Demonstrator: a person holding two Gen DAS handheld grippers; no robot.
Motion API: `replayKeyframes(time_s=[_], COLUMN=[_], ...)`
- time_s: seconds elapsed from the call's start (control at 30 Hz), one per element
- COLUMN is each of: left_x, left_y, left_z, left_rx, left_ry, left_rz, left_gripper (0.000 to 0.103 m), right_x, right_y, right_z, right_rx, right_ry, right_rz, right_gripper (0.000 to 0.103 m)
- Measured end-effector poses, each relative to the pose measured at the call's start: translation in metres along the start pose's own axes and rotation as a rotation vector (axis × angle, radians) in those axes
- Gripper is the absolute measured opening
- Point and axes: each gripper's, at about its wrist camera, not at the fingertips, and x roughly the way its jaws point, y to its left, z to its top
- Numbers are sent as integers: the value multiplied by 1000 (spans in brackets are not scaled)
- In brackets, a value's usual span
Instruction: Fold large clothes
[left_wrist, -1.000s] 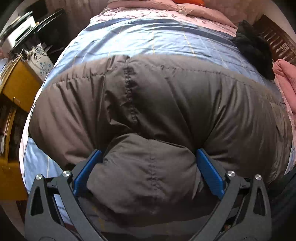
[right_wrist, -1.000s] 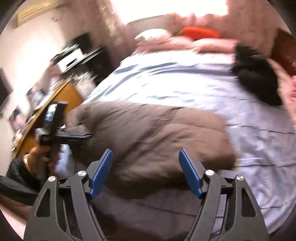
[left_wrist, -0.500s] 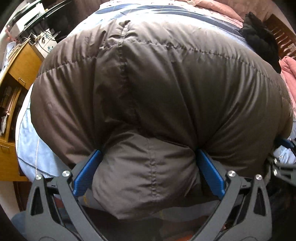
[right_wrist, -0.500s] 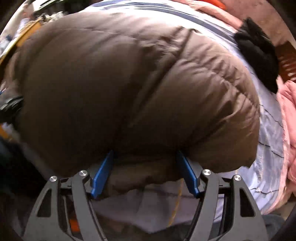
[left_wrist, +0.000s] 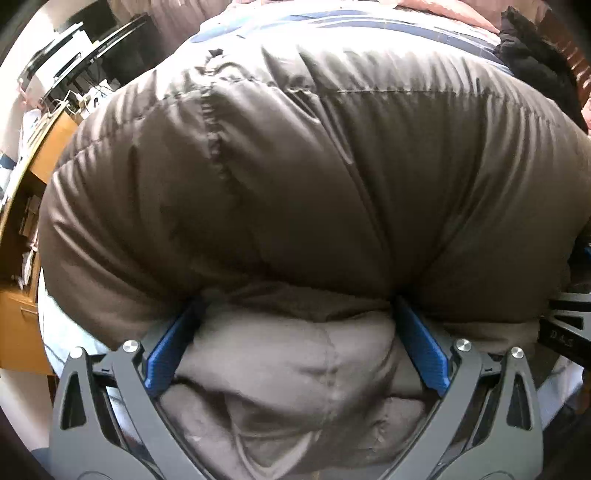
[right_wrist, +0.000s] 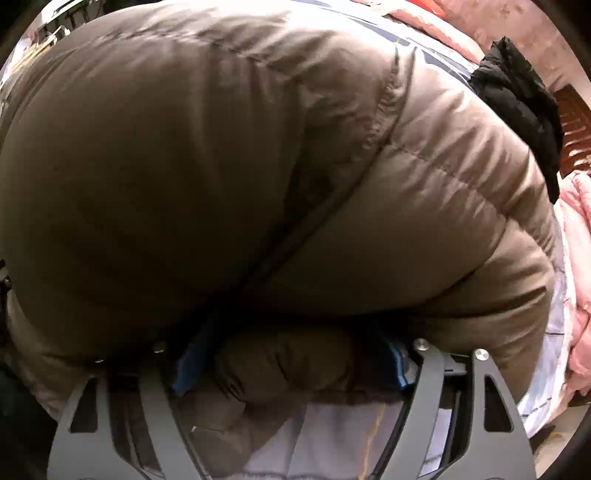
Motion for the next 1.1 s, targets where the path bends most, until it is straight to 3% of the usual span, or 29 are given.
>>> replayKeyframes(time_s=[0.13,0.2,0.27,0.33,0.4,0.43,0.5,0.57,0.63,0.67,0.73,0.77,0.87,0.9,1.0,1.03,1.1], left_x=[3,-7,-25,-54,-83,-87,-78,-57,-41,-34,-28,-25,-22,-23,-28,-29,-36], left_y=[-6,2,16,36,52,57,62,63,62,60,63,65,70,74,85,91,103], left_z=[1,-2,-7,-14,-21,-23,-25,-26,-28,-27,-27,-28,-31,-32,-39,-40,-38], left_rx=[-10,-53,-115,-176,-197,-199,-218,-241,-236,-228,-245,-264,-283,-289,-328,-343,-358], left_ry=[-3,-17,-48,-141,-262,-276,-227,-133,-75,-42,-5,14,15,7,-9,-15,-56], left_rz=[5,-41,-81,-95,1,52,42,-10,-14,-16,-41,-62,-83,-90,-143,-159,-167], left_gripper=[101,101,101,101,101,101,101,101,101,101,101,101,101,101,101,101,101], right_x=[5,1,-13,-37,-75,-86,-102,-92,-72,-58,-45,-40,-37,-42,-63,-68,-67], right_y=[-4,-14,-28,-40,-37,-31,-12,18,34,38,42,43,28,20,-24,-43,-73], right_z=[2,2,-7,-15,-29,-32,-44,-50,-52,-51,-47,-44,-39,-38,-42,-50,-65], right_rx=[25,38,119,182,184,169,101,-1,-44,-59,-81,-90,-55,-39,114,213,364], right_ry=[-22,-40,-72,-134,-232,-257,-269,-200,-170,-164,-177,-182,-153,-150,-127,-96,-46], right_rz=[15,38,96,199,323,354,419,398,304,261,182,154,181,207,407,532,703], right_gripper=[80,80,79,79,79,79,79,79,80,83,99,100,96,90,90,90,90])
